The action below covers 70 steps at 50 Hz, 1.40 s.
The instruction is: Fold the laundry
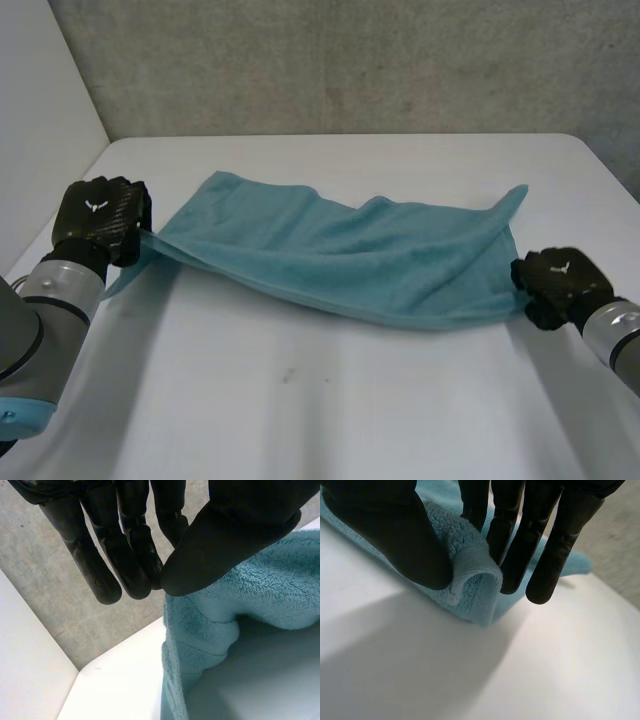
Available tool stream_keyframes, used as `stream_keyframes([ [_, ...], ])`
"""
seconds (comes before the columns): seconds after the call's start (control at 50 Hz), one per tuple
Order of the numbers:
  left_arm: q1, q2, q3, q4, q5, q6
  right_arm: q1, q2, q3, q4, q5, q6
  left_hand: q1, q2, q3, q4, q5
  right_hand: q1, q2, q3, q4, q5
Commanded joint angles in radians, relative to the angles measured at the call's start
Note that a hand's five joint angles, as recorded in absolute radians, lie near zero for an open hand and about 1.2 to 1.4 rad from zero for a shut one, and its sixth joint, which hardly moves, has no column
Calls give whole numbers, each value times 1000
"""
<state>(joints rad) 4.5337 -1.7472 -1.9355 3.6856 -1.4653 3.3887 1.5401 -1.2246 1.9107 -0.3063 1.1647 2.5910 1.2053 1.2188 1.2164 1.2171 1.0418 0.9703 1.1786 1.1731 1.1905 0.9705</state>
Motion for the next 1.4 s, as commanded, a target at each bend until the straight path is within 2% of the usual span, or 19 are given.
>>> stream_keyframes([
  [0.02, -2, 0, -10, -21, -1, 4, -1, -160, -1, 3, 65, 64, 191, 178, 180, 179, 180, 426, 218, 223, 206, 251],
  [0.08, -12, 8, -20, -73, -3, 12, -6, -188, -7, 19, 69, 78, 191, 178, 180, 179, 180, 426, 218, 223, 206, 251],
  [0.16, -34, 40, -20, -224, -3, 14, -29, -269, -53, 143, 70, 75, 191, 178, 180, 179, 180, 426, 218, 223, 206, 251],
  [0.18, -41, 64, -22, -281, 0, 12, -70, -288, -76, 197, 72, 71, 191, 178, 180, 179, 180, 426, 218, 223, 206, 251],
  [0.2, -41, 64, -22, -282, 0, 12, -71, -288, -76, 197, 72, 70, 191, 178, 180, 179, 180, 426, 218, 223, 206, 251],
  [0.24, -54, 86, -39, -358, 3, 8, -173, -296, -108, 300, 53, 69, 191, 178, 180, 179, 180, 426, 218, 223, 206, 251],
  [0.34, -70, 77, -49, -346, 3, 8, -221, -289, -114, 352, 40, 58, 191, 178, 180, 179, 180, 426, 218, 223, 206, 251],
  [0.4, -102, -38, -42, -253, 2, 11, -219, -257, -107, 342, 39, 49, 191, 178, 180, 179, 180, 426, 218, 223, 206, 251],
  [0.48, -116, -107, -19, -193, 0, 12, -218, -188, -105, 296, 41, 60, 191, 178, 180, 179, 180, 426, 218, 223, 206, 251],
  [0.56, -113, -176, 6, -158, -6, 14, -219, -176, -99, 270, 41, 69, 191, 178, 180, 179, 180, 426, 218, 223, 206, 251],
  [0.6, -107, -181, 6, -157, -9, 14, -222, -174, -96, 248, 43, 72, 148, 134, 137, 136, 137, 426, 218, 223, 206, 251],
  [0.64, -100, -181, -3, -159, -12, 14, -224, -174, -90, 228, 44, 72, -63, -77, -74, -75, -74, 426, 218, 223, 206, 251],
  [0.66, -100, -181, -3, -159, -12, 14, -224, -174, -90, 228, 44, 72, -64, -78, -75, -76, -75, 426, 218, 223, 206, 251],
  [0.68, -99, -176, -6, -159, -12, 14, -224, -174, -87, 217, 47, 74, -157, -171, -168, -169, -168, 426, 218, 223, 206, 251],
  [0.76, -100, -167, -22, -164, -13, 14, -224, -173, -82, 200, 50, 86, -237, -250, -248, -249, -248, 426, 218, 223, 206, 251],
  [0.94, -110, -135, -62, -164, -15, 15, -227, -174, -82, 185, 52, 146, -325, -339, -336, -337, -336, 426, 218, 223, 206, 251],
  [1.16, -96, -103, -91, -157, -23, 14, -222, -161, -75, 181, 52, 149, -349, -362, -360, -361, -360, 426, 218, 223, 206, 251],
  [1.26, -67, -135, -80, -133, -56, 15, -221, -161, -68, 181, 52, 149, -346, -359, -357, -358, -357, 426, 218, 223, 206, 251],
  [1.4, -19, -155, -82, -89, -58, 37, -224, -161, -68, 179, 52, 149, -340, -353, -351, -352, -351, 426, 218, 223, 206, 251],
])
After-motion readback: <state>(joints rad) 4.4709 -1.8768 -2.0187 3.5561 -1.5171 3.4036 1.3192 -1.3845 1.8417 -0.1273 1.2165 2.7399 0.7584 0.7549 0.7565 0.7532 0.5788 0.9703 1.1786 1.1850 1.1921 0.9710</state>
